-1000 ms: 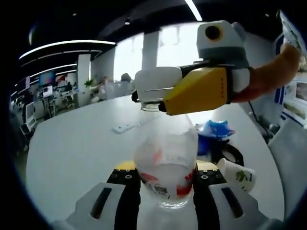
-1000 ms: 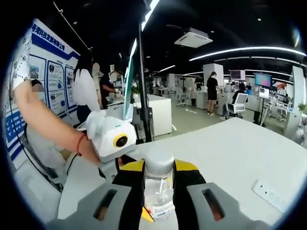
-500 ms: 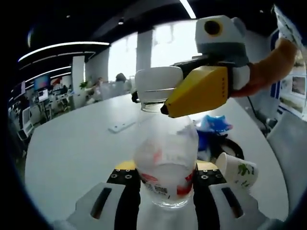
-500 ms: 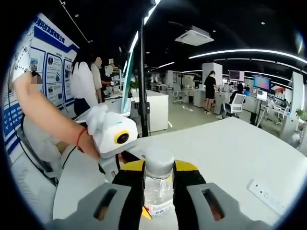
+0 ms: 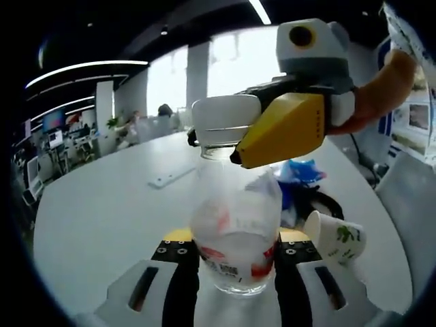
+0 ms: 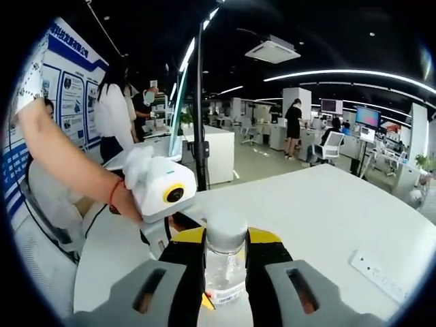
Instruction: Arrange the tabletop items into an orderly group along one side of the table until the central work area is clear of visible clutter.
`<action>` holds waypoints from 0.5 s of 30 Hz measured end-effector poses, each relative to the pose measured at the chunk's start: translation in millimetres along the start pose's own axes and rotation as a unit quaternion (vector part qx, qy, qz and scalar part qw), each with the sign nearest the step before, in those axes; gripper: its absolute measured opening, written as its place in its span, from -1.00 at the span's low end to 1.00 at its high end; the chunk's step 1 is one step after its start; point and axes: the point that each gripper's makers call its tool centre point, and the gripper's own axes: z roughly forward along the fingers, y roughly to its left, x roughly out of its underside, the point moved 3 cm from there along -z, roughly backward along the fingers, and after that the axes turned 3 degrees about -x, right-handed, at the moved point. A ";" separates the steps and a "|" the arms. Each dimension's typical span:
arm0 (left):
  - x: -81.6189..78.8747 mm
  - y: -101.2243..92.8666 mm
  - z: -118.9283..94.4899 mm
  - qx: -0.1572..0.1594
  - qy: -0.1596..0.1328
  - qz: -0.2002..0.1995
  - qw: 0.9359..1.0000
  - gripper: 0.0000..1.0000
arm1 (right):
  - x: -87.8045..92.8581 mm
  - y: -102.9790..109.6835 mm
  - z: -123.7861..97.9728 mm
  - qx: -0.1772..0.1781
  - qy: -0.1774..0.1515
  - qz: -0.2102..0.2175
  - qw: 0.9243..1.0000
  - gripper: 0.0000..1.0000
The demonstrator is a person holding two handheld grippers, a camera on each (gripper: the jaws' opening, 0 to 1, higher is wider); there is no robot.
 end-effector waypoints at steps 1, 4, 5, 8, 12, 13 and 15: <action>-0.1 -0.4 0.0 0.000 0.000 0.001 1.000 -0.22 | 0.0 0.2 0.0 0.001 0.000 0.000 1.000 -0.64; -0.2 -1.9 -0.2 0.000 0.001 0.004 1.000 -0.21 | 0.5 1.5 -0.6 0.001 0.000 -0.003 1.000 -0.64; -0.2 -2.2 -0.2 -0.001 0.001 0.003 1.000 -0.21 | 0.5 1.4 -0.6 0.002 0.000 -0.003 1.000 -0.64; -0.4 -2.4 0.2 0.000 0.001 0.003 1.000 -0.20 | 0.6 0.9 -0.6 0.003 0.000 -0.002 1.000 -0.64; 0.0 -2.7 0.2 0.000 0.001 0.004 1.000 -0.20 | 0.8 1.4 -0.4 0.002 -0.001 -0.003 1.000 -0.64; 0.1 -3.0 0.4 -0.001 0.000 0.003 1.000 -0.20 | 0.8 1.5 -0.5 0.003 -0.001 -0.005 1.000 -0.64; -0.1 -3.2 0.4 -0.001 0.000 0.001 1.000 -0.19 | 0.8 1.8 -0.5 0.002 -0.001 -0.005 1.000 -0.64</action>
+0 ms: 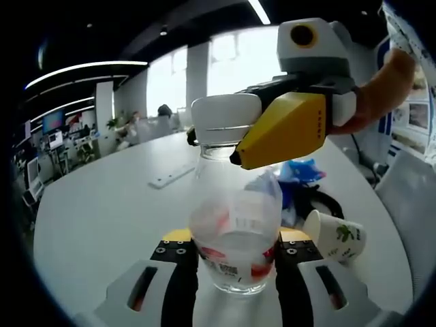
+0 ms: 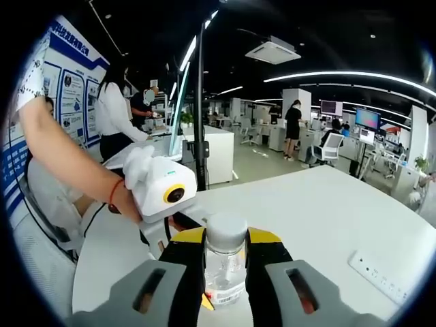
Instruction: Arrange the tabletop items into an orderly group along one side of the table until the central work area is clear of visible clutter.
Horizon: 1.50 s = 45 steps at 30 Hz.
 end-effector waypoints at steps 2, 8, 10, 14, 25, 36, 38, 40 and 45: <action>0.1 0.0 0.2 0.000 0.000 -0.001 1.000 -0.19 | -0.1 0.1 0.1 0.000 0.002 -0.003 1.000 -0.64; 1.9 -0.8 0.6 0.003 -0.002 -0.012 1.000 -0.19 | 0.6 1.7 -0.3 -0.001 0.002 -0.003 1.000 -0.64; 3.1 -1.5 1.2 0.004 0.000 -0.014 1.000 -0.17 | 0.7 2.5 -0.2 -0.001 0.002 -0.004 1.000 -0.64; 10.4 -5.0 2.6 0.007 0.010 -0.012 1.000 -0.08 | 0.5 4.7 0.3 0.000 0.004 -0.007 1.000 -0.64; 14.2 -6.2 1.6 0.002 0.014 -0.028 1.000 0.01 | 1.4 9.0 -1.9 0.007 0.010 -0.021 1.000 -0.63; 15.9 -5.0 -0.6 -0.005 0.020 -0.047 0.999 0.17 | 2.7 9.0 -4.7 0.020 0.014 -0.019 1.000 -0.62; 16.2 -4.8 -1.3 -0.005 0.019 -0.051 0.998 0.18 | 2.6 9.4 -4.8 0.020 0.015 -0.022 0.999 -0.62; 17.2 -5.6 -1.7 -0.005 0.021 -0.055 0.998 0.21 | 2.7 10.2 -4.8 0.020 0.017 -0.025 0.999 -0.62; 17.6 -6.3 -3.0 -0.006 0.020 -0.063 0.998 0.29 | 3.0 10.7 -5.5 0.020 0.018 -0.029 0.999 -0.61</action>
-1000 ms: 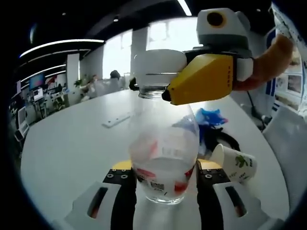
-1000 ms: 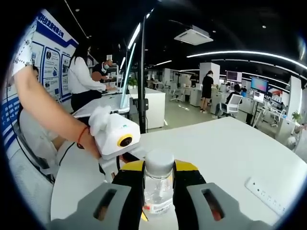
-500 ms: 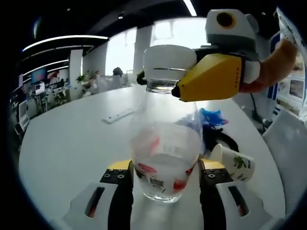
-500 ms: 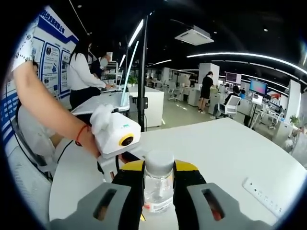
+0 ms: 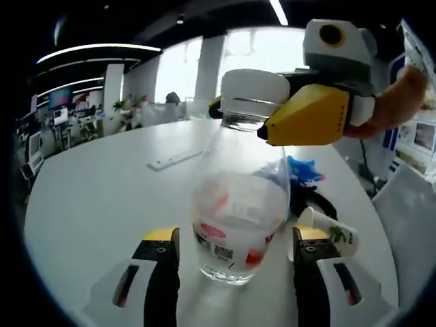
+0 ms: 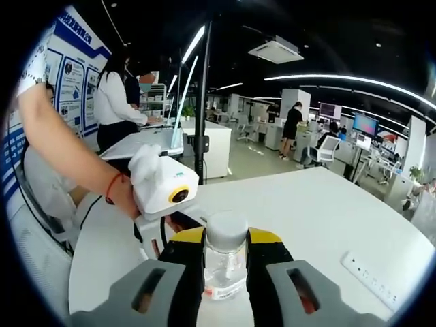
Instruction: Arrange the tabletop items into an orderly group along one side of the table until the central work area is clear of visible clutter.
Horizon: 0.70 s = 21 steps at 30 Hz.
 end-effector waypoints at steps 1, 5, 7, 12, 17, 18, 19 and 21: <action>-0.2 -0.4 0.1 0.000 -0.001 0.001 1.000 0.32 | 0.1 -0.1 -0.2 0.000 0.000 0.001 1.000 -0.61; 0.1 -2.0 -0.5 -0.001 0.000 -0.003 1.000 0.44 | 0.7 0.0 -1.6 0.000 0.002 0.001 1.000 -0.61; 0.9 -1.6 -0.8 -0.004 0.001 -0.008 1.000 0.51 | 1.1 -0.1 -2.3 0.001 0.003 0.003 1.000 -0.61; 3.2 -2.8 -2.7 -0.005 0.006 -0.014 1.000 0.57 | 1.6 -0.6 -2.4 0.000 0.005 0.002 1.000 -0.60; 4.5 -4.3 -4.9 -0.006 0.008 -0.023 1.000 0.69 | 1.9 -0.7 -2.8 0.001 0.006 0.002 1.000 -0.60; 5.4 -4.5 -5.5 -0.006 0.010 -0.022 1.000 0.69 | 2.0 -0.5 -2.8 0.000 0.007 0.003 1.000 -0.60; 5.7 -4.5 -5.6 -0.006 0.011 -0.022 1.000 0.71 | 2.1 -0.5 -2.9 0.000 0.006 0.004 1.000 -0.60; 6.7 -4.7 -6.5 -0.008 0.014 -0.024 1.000 0.72 | 2.5 -0.8 -3.2 0.001 0.007 0.004 1.000 -0.60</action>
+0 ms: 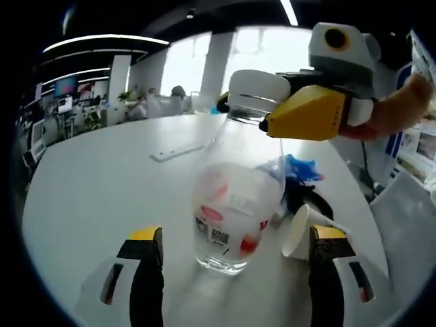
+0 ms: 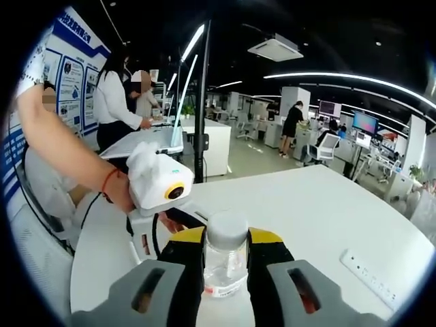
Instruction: Arrange the tabletop items into an orderly group along one side of the table until the central work area is clear of visible clutter.
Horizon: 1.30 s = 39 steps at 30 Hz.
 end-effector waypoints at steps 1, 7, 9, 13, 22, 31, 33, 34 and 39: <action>-0.2 -0.7 -0.9 0.000 0.000 -0.002 1.000 0.73 | 0.2 -0.2 -0.1 0.000 0.000 0.002 1.000 -0.60; 0.4 -0.9 -4.1 -0.004 -0.003 -0.005 1.000 0.72 | -0.8 1.6 0.3 -0.004 0.000 0.005 1.000 -0.59; 1.8 -0.9 -5.7 -0.006 -0.003 -0.006 1.000 0.70 | -1.7 2.7 1.0 -0.006 0.000 0.004 1.000 -0.59; 1.0 -1.9 -9.7 -0.009 -0.006 -0.004 1.000 0.68 | -3.4 2.6 2.0 -0.005 -0.002 0.006 1.000 -0.55; -0.8 -0.8 -11.5 -0.013 -0.013 -0.006 1.000 0.64 | -4.6 2.7 2.6 -0.005 -0.002 0.007 1.000 -0.49; -2.0 -0.9 -13.5 -0.014 -0.016 -0.004 1.000 0.61 | -5.4 2.4 2.2 -0.006 -0.004 0.007 1.000 -0.48; -2.8 -1.0 -14.0 -0.014 -0.018 -0.002 1.000 0.60 | -5.7 2.1 2.2 -0.005 -0.003 0.007 1.000 -0.49; -3.0 -1.1 -14.1 -0.013 -0.019 -0.002 1.000 0.59 | -5.8 1.8 2.2 -0.005 -0.004 0.009 1.000 -0.51; -3.2 -1.7 -15.1 -0.014 -0.020 -0.001 1.000 0.57 | -5.3 -0.6 1.2 0.001 -0.002 0.009 1.000 -0.59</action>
